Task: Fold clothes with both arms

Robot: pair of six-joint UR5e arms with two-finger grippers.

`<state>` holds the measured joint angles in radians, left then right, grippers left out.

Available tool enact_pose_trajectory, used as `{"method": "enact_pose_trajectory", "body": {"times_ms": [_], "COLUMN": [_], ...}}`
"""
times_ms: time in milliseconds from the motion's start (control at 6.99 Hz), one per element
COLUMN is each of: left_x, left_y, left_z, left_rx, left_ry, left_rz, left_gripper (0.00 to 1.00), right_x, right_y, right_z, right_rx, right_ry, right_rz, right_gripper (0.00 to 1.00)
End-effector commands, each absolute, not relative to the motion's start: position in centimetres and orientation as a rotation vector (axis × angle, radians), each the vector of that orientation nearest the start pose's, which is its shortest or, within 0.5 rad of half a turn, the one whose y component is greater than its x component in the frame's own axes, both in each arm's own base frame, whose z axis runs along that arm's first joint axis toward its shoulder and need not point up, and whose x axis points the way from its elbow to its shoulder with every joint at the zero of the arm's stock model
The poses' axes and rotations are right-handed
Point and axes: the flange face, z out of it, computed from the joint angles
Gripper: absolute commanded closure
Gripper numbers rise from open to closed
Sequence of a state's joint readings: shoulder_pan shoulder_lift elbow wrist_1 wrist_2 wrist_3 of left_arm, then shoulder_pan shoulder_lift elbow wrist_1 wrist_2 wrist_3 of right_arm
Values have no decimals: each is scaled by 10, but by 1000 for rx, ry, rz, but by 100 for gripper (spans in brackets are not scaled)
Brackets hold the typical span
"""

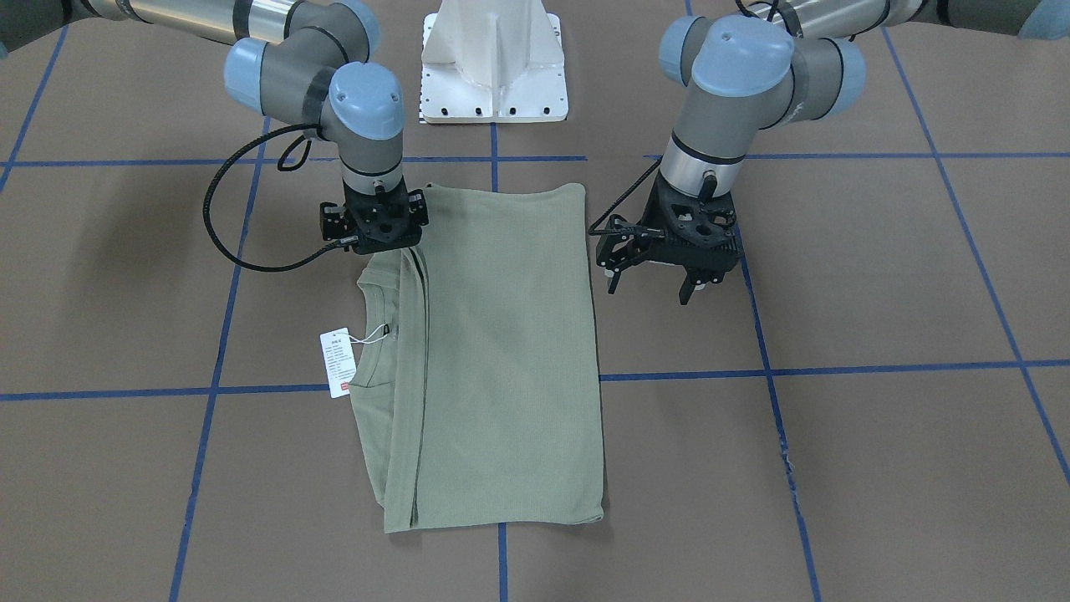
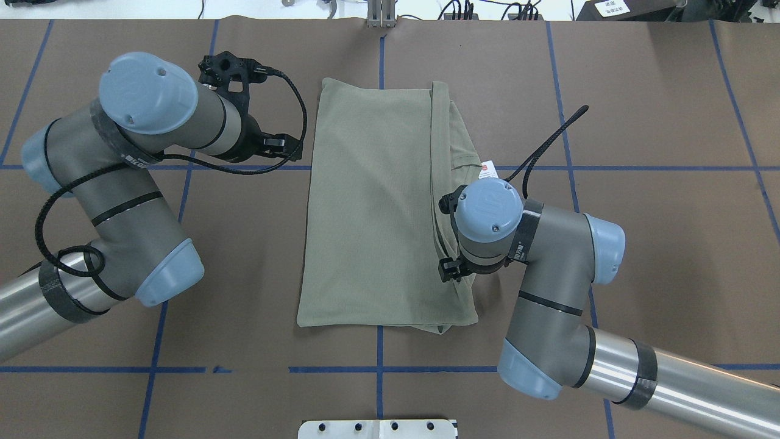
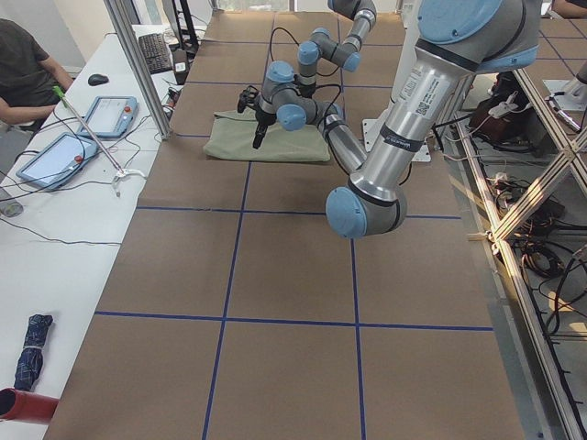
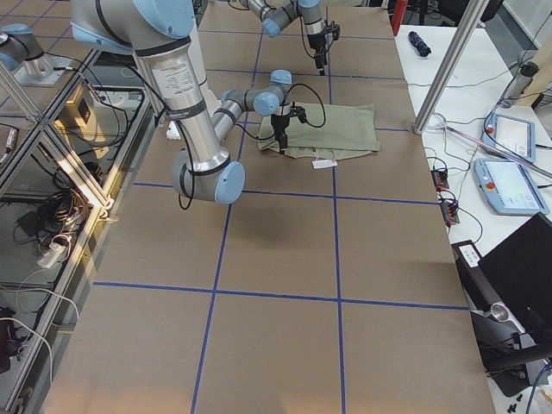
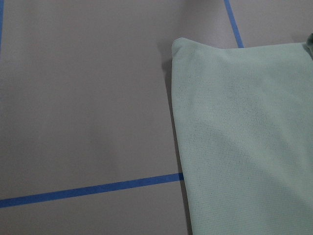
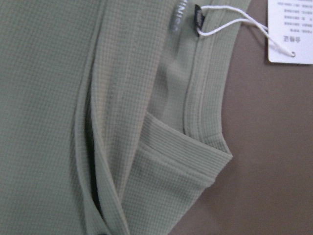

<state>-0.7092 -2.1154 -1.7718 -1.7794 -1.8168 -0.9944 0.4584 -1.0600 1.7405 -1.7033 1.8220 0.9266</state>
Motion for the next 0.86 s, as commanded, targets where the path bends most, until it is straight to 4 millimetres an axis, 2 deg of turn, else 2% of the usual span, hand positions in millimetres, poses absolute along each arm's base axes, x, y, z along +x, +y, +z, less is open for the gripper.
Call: {"method": "enact_pose_trajectory", "body": {"times_ms": [0,143,429,573,716], "left_x": [426,426,426,426,426], "left_y": [-496,-496,-496,-496,-496], "left_z": [236,235,235,236,237], "left_rx": [374,376,376,379,378], "left_ry": [898,900,898,897,896], "left_rz": [-1,1,3,8,8], "left_gripper": [0,0,0,0,0], "right_x": [-514,-508,-517,-541,-556], "right_y": [-379,-377,-383,-394,-402], "right_z": [329,320,306,290,282], "right_rx": [75,85,92,94,92], "right_ry": [-590,-608,-625,-629,-625], "right_rz": [-243,-244,-246,-248,-247], "right_gripper": [0,0,0,0,0]}}
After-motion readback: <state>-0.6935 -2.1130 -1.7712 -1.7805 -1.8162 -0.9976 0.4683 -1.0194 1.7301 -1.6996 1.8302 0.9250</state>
